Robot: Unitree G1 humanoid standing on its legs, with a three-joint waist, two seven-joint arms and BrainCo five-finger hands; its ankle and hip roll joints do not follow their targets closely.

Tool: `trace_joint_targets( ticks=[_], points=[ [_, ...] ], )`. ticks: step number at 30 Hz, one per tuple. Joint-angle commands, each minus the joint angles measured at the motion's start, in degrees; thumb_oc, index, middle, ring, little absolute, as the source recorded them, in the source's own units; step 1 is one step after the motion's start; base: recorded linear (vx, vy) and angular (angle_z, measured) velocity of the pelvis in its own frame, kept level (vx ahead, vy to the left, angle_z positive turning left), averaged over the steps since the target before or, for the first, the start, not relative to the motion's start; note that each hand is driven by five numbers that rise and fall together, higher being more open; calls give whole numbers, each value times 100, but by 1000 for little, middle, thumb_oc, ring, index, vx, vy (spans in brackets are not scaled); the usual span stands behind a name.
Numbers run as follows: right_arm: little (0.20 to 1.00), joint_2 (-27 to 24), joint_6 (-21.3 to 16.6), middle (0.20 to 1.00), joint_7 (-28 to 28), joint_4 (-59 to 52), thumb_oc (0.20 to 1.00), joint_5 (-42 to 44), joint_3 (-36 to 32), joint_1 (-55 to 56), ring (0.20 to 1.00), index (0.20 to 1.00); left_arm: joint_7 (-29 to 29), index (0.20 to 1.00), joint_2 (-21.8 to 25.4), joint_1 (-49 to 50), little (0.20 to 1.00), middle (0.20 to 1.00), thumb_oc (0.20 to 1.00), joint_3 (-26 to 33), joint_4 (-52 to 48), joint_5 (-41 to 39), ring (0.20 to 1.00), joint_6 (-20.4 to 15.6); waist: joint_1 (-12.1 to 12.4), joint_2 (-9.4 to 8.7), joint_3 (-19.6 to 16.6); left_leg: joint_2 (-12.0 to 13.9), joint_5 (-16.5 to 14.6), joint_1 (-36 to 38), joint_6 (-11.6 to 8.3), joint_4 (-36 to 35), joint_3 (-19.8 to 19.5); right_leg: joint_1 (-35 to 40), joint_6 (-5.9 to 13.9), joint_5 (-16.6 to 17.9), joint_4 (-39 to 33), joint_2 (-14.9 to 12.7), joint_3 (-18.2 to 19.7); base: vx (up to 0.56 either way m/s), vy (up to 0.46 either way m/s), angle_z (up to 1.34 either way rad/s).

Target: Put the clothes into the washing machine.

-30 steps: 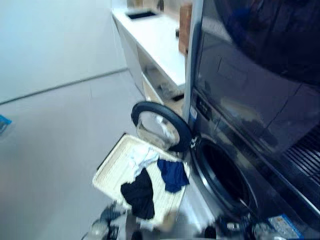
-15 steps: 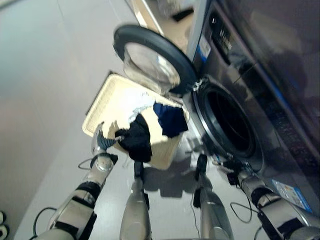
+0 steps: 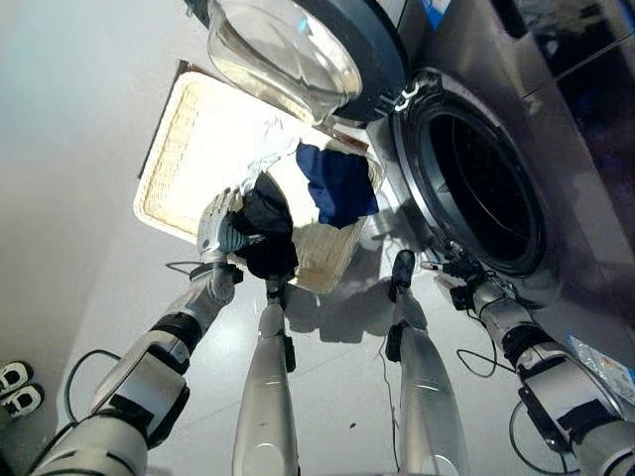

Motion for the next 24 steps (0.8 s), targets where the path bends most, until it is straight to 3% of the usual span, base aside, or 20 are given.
trace_joint_targets(
  ticks=[1, 9, 24],
  points=[
    [1000, -360, -154, 1000, -40, -251, 1000, 201, 133, 82, 1000, 1000, 24, 1000, 381, -105, 1000, 1000, 1000, 14, -11, 376, 1000, -36, -84, -139, -68, -196, -202, -466, 264, 617, -513, -353, 469, -108, 595, -199, 141, -10, 19, 5],
    [1000, -429, -172, 1000, -64, -263, 1000, 228, 254, -121, 1000, 1000, -505, 1000, 393, -318, 1000, 1000, 1000, -467, 190, 540, 1000, 24, -119, -87, -68, -236, -176, -690, 273, 613, -554, -641, 488, -40, 652, -152, 138, -2, 7, 3],
    [1000, -459, -154, 1000, -174, -319, 1000, 309, 506, -417, 1000, 1000, -541, 1000, 369, -818, 1000, 1000, 1000, -847, 572, 604, 1000, 278, -197, -83, -68, -277, -105, -988, 272, 576, -621, -1050, 470, 11, 788, -14, 158, 2, 2, 1]
  ],
)
